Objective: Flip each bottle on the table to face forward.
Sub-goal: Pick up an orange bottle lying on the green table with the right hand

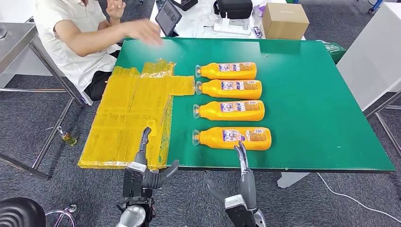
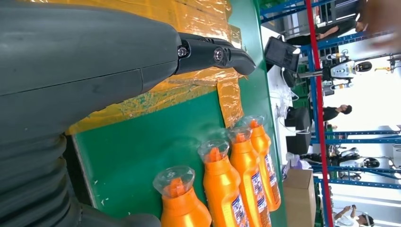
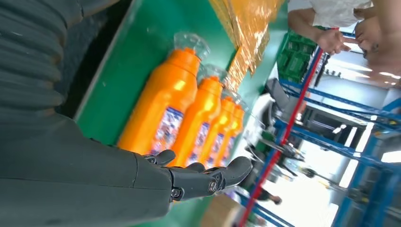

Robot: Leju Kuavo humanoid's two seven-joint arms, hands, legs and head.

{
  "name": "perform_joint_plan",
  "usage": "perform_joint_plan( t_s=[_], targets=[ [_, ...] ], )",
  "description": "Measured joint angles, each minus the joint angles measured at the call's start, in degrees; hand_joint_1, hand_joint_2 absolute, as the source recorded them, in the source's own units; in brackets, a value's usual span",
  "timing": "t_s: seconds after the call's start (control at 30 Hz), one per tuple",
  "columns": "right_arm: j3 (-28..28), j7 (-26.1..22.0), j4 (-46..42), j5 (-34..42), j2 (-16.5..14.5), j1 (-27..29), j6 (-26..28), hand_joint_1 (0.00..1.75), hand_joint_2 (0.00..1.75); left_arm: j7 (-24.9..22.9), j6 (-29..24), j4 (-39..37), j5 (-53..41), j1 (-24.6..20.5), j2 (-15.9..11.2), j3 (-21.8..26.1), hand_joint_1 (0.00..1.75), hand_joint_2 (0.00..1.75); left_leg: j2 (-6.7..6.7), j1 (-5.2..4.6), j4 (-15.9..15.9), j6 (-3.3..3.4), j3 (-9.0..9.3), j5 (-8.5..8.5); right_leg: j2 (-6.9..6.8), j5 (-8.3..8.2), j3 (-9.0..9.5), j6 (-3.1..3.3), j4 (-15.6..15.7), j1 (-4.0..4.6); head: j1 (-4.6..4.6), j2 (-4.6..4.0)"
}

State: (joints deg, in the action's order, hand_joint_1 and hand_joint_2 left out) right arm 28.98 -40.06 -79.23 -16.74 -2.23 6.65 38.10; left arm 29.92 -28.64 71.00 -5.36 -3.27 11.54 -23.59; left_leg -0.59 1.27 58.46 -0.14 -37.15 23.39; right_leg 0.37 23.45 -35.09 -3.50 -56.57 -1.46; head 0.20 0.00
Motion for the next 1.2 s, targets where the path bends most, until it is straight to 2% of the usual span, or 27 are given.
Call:
perform_joint_plan(
  t_s=[0.17, 0.3, 0.4, 0.53, 0.77, 0.97, 1.2],
  targets=[
    [-1.3, 1.2, 0.4, -8.4, 1.3, -1.9, 1.3, 0.00, 1.75, 0.2, 0.7, -0.7, 0.9, -1.7, 0.0, -0.2, 0.00, 1.75, 0.00, 0.00, 0.0, 0.01, 0.01, -0.01, 0.00, -0.02, 0.03, -0.01, 0.0, 0.00, -0.01, 0.00],
    [-4.4, 8.6, 3.1, -23.7, 4.1, -5.7, 1.4, 0.00, 1.75, 0.6, 1.6, -1.4, 1.5, -3.1, 0.0, -0.7, 0.00, 1.75, 0.00, -0.02, 0.0, 0.05, 0.01, -0.05, 0.00, -0.05, 0.05, -0.03, 0.0, -0.02, -0.02, 0.00],
    [-7.3, 12.2, 7.2, -29.3, 6.9, -10.6, 0.5, 0.00, 1.75, 0.7, 2.2, -1.8, 2.0, -3.9, 0.0, -1.4, 0.00, 1.75, -0.01, -0.07, 0.0, 0.12, 0.01, -0.10, -0.01, -0.08, 0.08, -0.06, 0.0, -0.08, 0.00, 0.00],
    [-9.7, 13.5, 11.6, -31.3, 9.3, -15.4, -0.4, 0.00, 1.75, 0.8, 2.4, -2.0, 2.3, -4.5, 0.0, -1.9, 0.00, 1.75, 0.00, -0.08, 0.0, 0.15, 0.02, -0.12, 0.00, -0.11, 0.08, -0.09, 0.0, -0.09, -0.02, 0.00],
    [-10.0, 17.2, 17.2, -32.7, 11.1, -20.5, -5.8, 0.00, 1.75, 0.9, 2.8, -2.3, 2.4, -5.1, 0.0, -2.5, 0.00, 1.75, -0.01, -0.06, 0.0, 0.14, 0.01, -0.11, -0.01, -0.08, 0.06, -0.09, 0.0, -0.07, -0.02, 0.00],
    [-9.9, 17.5, 19.5, -32.6, 11.5, -22.2, -7.2, 0.00, 1.75, 0.9, 2.9, -2.4, 2.4, -5.2, 0.0, -2.9, 0.00, 1.75, -0.03, -0.07, 0.0, 0.14, -0.02, -0.11, -0.01, -0.08, 0.07, -0.09, 0.0, -0.08, -0.02, 0.00],
    [-8.8, 17.5, 20.6, -30.1, 12.0, -22.6, -15.5, 0.00, 1.75, 0.8, 3.4, -2.3, 2.1, -5.2, 0.0, -3.0, 0.00, 1.75, -0.02, -0.07, 0.0, 0.14, -0.01, -0.11, -0.01, -0.08, 0.06, -0.09, 0.0, -0.08, -0.03, 0.00]
  ],
)
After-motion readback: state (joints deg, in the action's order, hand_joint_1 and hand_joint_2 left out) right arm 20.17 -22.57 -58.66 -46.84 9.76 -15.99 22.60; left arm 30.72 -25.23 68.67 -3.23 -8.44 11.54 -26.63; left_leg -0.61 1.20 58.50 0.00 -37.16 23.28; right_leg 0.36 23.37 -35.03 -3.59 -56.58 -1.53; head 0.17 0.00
